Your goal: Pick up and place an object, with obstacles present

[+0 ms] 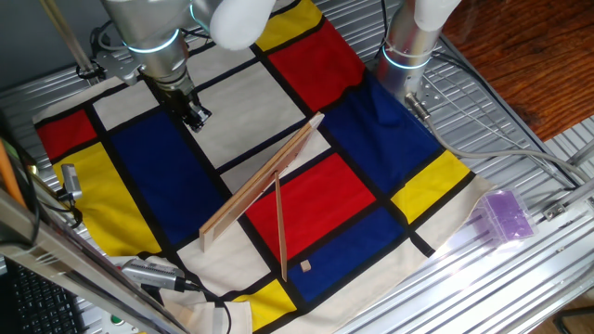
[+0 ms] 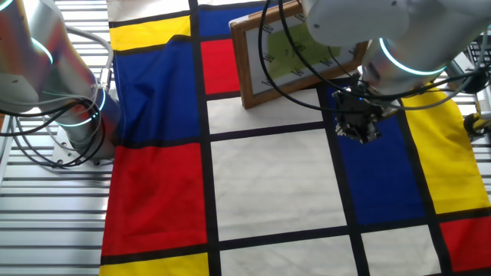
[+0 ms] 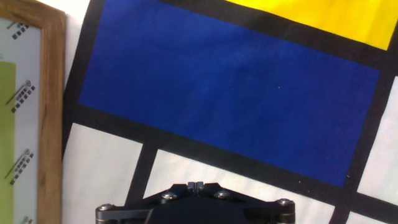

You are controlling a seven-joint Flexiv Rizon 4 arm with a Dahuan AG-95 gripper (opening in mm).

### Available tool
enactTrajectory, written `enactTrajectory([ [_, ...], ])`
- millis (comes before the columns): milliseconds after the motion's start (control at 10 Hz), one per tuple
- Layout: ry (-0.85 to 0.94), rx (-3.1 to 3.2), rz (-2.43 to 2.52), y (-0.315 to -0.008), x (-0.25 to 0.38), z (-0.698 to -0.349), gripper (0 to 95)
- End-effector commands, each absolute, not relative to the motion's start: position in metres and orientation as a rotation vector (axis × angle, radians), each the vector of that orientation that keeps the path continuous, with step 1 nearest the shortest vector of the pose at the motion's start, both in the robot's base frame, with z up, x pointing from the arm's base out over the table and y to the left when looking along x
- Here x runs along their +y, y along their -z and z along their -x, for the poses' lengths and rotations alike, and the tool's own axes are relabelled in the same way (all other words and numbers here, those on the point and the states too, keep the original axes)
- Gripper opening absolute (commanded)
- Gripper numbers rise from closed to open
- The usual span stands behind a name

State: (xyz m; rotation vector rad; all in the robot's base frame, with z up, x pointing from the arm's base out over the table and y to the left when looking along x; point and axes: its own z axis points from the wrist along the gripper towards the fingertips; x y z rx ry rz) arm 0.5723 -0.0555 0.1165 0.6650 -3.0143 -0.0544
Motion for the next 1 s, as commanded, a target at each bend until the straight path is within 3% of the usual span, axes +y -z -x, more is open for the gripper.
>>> enactTrajectory([
  [100,0.046,-3.015,-0.661,-0.1176,-0.0552,-0.5707,0.0],
  [1000,0.051,-3.013,-0.677,-0.1178,-0.0554,-0.5706,0.0],
])
